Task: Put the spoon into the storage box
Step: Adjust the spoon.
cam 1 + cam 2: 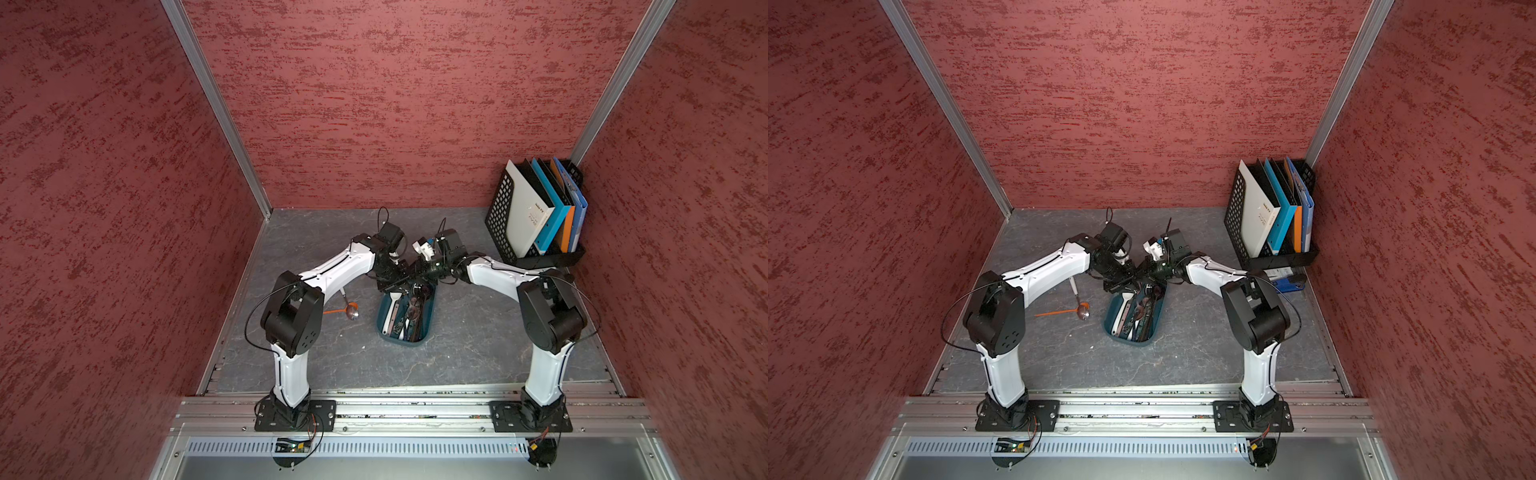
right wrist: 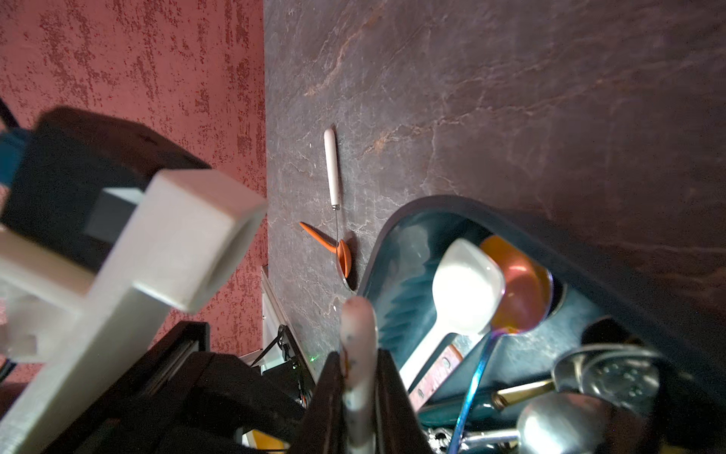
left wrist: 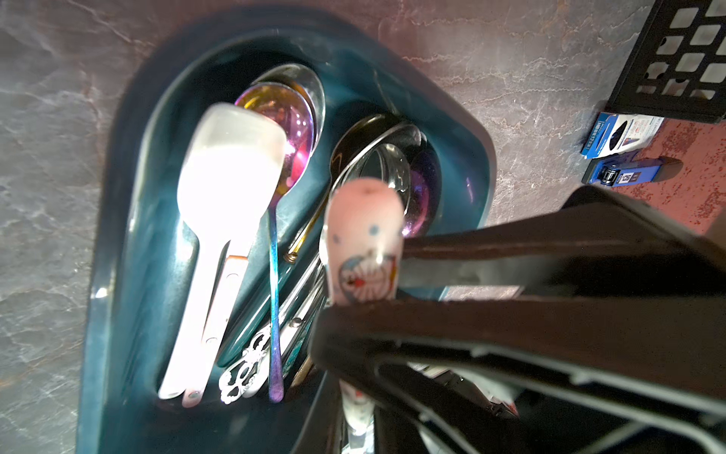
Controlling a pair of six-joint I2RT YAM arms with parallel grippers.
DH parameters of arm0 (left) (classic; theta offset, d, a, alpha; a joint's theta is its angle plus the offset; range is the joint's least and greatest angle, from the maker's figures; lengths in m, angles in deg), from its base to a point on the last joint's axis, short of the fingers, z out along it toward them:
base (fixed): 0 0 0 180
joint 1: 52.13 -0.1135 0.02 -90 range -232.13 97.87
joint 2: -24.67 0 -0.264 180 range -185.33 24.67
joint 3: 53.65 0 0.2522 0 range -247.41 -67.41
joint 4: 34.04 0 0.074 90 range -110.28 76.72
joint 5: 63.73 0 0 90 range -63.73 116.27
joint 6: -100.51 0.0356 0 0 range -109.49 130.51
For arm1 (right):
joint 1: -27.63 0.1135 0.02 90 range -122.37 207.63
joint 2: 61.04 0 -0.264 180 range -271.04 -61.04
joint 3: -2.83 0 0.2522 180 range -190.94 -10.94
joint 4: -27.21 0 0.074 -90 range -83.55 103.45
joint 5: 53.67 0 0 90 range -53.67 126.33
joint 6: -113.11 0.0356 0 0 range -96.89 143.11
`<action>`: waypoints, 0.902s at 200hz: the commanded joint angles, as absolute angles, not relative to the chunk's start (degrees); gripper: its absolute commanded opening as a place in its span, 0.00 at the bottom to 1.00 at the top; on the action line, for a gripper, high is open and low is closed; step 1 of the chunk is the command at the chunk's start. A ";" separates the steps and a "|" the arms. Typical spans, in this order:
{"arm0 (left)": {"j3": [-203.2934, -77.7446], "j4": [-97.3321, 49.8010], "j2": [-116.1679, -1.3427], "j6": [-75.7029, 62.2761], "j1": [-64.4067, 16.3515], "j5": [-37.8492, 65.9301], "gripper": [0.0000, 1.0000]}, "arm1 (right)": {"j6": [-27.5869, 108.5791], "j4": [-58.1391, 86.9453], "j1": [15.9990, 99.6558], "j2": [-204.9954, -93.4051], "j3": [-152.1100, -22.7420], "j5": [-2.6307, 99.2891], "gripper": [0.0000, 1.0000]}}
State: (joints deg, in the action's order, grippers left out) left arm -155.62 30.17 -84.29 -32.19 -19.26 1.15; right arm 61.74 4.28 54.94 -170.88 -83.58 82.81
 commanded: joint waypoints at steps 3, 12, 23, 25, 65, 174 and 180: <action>-157.15 23.15 -83.85 -31.99 -18.73 0.30 0.00 | 61.51 5.03 57.51 -171.20 -84.94 88.18 0.07; -157.15 22.98 -83.78 -31.83 -18.75 0.31 0.00 | 61.53 5.27 57.51 -171.15 -84.87 88.35 0.07; -157.11 22.96 -83.87 -31.70 -18.78 0.30 0.00 | 61.44 5.67 57.50 -171.16 -84.89 88.76 0.05; -157.12 22.96 -83.91 -31.60 -18.74 0.33 0.02 | 61.37 5.66 57.51 -171.14 -84.93 88.99 0.05; -157.25 25.11 -83.08 -26.63 -18.73 4.26 0.48 | 58.54 3.20 57.09 -171.80 -86.84 90.88 0.01; -144.74 20.25 -67.15 18.88 -14.03 32.41 0.68 | 38.39 -24.35 53.16 -176.80 -96.78 102.72 0.01; -142.90 18.03 -66.02 22.56 -12.90 34.06 0.68 | 37.29 -26.10 52.96 -177.17 -97.25 103.04 0.01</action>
State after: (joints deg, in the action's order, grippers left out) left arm -147.57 26.92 -69.85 3.87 -15.81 23.81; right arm 45.83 -13.53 53.58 -175.56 -94.96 98.09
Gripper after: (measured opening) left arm 0.682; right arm 0.145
